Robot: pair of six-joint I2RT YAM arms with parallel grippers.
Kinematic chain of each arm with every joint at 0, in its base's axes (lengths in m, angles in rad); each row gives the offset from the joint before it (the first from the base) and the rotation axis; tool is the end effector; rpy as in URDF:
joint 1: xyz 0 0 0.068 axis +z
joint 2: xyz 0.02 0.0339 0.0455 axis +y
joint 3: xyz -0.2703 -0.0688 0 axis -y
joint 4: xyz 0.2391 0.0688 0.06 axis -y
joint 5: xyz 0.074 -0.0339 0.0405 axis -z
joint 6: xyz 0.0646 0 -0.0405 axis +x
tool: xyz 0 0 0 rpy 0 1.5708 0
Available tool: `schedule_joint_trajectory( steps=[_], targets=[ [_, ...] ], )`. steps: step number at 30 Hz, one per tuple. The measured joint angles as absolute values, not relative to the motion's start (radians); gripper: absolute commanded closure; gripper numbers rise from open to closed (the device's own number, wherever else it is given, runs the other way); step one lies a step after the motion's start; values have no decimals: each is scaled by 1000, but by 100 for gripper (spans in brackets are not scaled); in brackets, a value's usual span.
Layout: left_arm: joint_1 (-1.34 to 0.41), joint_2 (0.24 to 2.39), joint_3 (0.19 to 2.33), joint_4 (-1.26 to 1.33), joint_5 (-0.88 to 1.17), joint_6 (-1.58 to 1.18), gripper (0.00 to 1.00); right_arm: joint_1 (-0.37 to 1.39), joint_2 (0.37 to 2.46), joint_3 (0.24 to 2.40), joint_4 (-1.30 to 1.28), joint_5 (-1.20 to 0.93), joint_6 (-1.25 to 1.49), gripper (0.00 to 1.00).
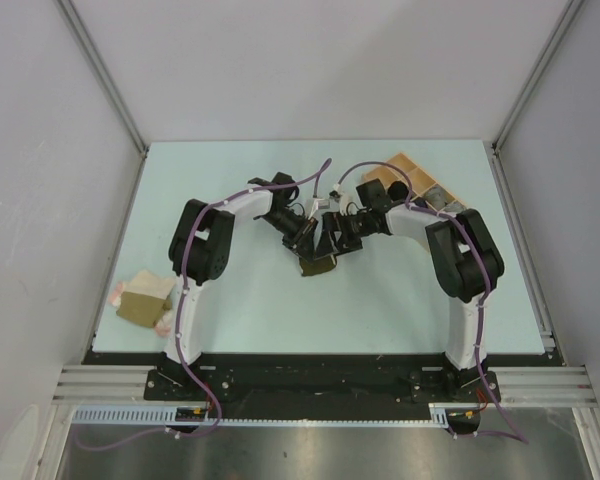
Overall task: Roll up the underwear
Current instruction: Roll the underwear to the center of the board.
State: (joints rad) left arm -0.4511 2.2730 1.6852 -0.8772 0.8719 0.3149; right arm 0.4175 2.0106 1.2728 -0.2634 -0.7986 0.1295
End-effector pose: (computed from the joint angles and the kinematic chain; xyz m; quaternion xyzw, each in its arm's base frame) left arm 0.3736 -0.2359 0.1223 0.3590 0.8313 -0.4240 0.0191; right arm 0.3620 0.2112 0.1414 -0.2350 0.8594 0.4292 0.1485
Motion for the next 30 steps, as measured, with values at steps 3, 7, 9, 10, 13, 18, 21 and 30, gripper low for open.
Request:
schedule_joint_trajectory(
  steps=[3,7,9,10,13,18,21,30],
  targets=[
    [-451,2273,1685,-877,872,315,85,417,2018,1272,-234,-793,142,9],
    [-451,2273,1686,-878,871,315,85,410,2030,1272,-211,-803,150,20],
    [-452,2273,1686,-878,871,316,85,401,2042,1272,-196,-820,164,25],
    [-452,2273,1686,-878,871,316,85,399,2046,1272,-192,-830,167,27],
    [-452,2273,1686,-878,870,316,85,390,2062,1272,-178,-852,181,33],
    [-453,2273,1687,-878,868,316,85,382,2085,1272,-156,-892,199,35],
    [-453,2273,1688,-879,867,316,85,382,2099,1273,-145,-926,209,35],
    [-458,2273,1695,-888,855,323,85,382,2141,1314,-175,-998,197,30]
  ],
)
